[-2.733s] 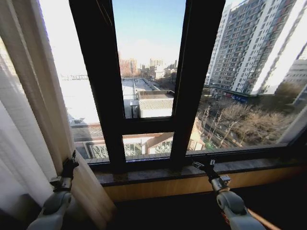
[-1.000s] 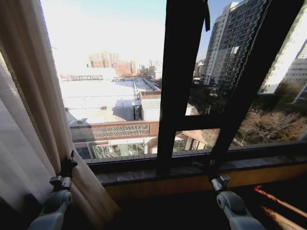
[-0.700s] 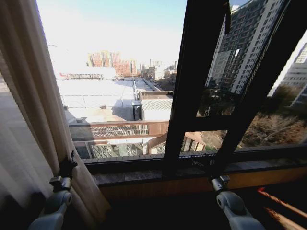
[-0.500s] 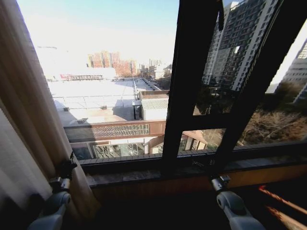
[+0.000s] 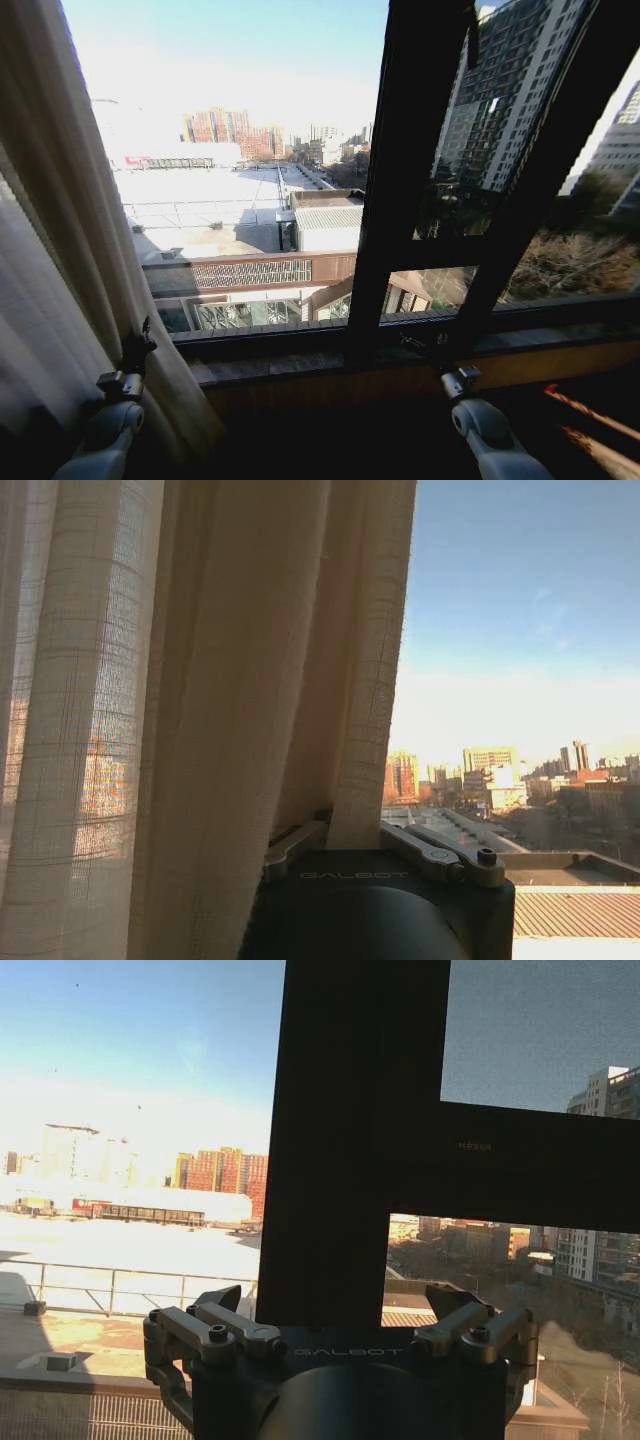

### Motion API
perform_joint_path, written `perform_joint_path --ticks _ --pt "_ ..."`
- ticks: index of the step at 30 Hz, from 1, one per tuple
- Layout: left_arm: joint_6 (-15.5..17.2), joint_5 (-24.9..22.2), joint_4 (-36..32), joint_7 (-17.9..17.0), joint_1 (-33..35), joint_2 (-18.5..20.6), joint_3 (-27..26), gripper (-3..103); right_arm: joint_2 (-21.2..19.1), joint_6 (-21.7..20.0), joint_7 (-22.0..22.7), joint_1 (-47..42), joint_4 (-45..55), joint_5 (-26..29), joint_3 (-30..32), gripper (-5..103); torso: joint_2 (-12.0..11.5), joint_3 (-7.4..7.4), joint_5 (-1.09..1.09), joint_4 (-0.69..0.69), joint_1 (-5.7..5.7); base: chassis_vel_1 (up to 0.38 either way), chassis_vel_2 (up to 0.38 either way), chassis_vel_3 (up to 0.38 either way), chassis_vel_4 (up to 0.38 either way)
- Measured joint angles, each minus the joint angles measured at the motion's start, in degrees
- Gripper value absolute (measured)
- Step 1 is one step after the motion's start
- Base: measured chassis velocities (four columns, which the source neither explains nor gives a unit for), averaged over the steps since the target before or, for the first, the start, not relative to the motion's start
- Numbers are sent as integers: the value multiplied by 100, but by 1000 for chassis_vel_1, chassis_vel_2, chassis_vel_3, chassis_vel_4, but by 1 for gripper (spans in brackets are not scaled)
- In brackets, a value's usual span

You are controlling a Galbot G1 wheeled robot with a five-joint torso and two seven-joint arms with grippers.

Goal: Open the curtains by pulling them apart, changing their state from closed to fully open.

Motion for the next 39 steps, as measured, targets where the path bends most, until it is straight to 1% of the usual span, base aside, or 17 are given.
perform_joint_path --ticks 4,10,13,15,16,18,19,22,23,24,25,29,34,39 --pt "-9 -2 -3 -19 15 0 -12 0 0 0 0 0 0 0 0 100 0 0 -3 1 0 114 85 -87 -66" --pt "10 -83 43 -94 2 93 -58 0 -1 0 -1 0 0 0 0 100 -2 3 2 -2 1 6 10 1 -6" --pt "31 -168 248 -320 -77 316 -201 0 -2 0 0 0 0 0 1 100 -2 2 -1 -3 1 -21 -10 9 11" --pt "41 -177 310 -381 -98 362 -237 0 -2 0 0 0 0 0 2 100 -2 2 -1 -3 1 0 0 0 0" --pt "56 -189 499 -547 -183 480 -328 0 -2 0 0 0 0 0 1 100 -1 2 0 -2 0 0 0 0 0" --pt "68 -203 876 -757 -431 668 -417 0 -1 0 0 0 0 0 1 100 -1 2 -4 0 0 0 0 0 0" --pt "68 -203 876 -757 -431 668 -417 0 -1 0 0 0 0 0 1 100 -1 2 -4 0 0 0 0 0 0" --pt "72 -215 1476 -981 -738 952 -567 0 -1 0 -1 0 0 0 0 100 -2 2 -2 -2 1 0 0 0 0" --pt "75 -216 1900 -1124 -908 1135 -667 0 -1 0 0 0 0 0 1 100 -2 2 -2 -2 1 0 0 0 0" --pt "76 -214 2166 -1191 -1019 1244 -716 0 -1 0 0 0 0 0 1 100 -2 2 0 -2 1 0 0 0 0" --pt "76 -214 2166 -1191 -1019 1244 -716 0 -1 0 0 0 0 0 1 100 -2 2 0 -2 1 0 0 0 0" --pt "99 -176 2961 -1261 -1326 1549 -856 0 -1 0 0 0 0 0 1 100 -1 2 -2 0 0 0 0 0 0" --pt "160 -81 3242 -1334 -1414 1663 -949 0 -1 0 0 0 -1 0 1 100 -1 2 -3 1 1 0 0 0 0" --pt "142 -42 3211 -1326 -1355 1615 -971 0 -1 0 0 0 0 0 1 100 -2 2 -2 -1 1 0 0 0 0"
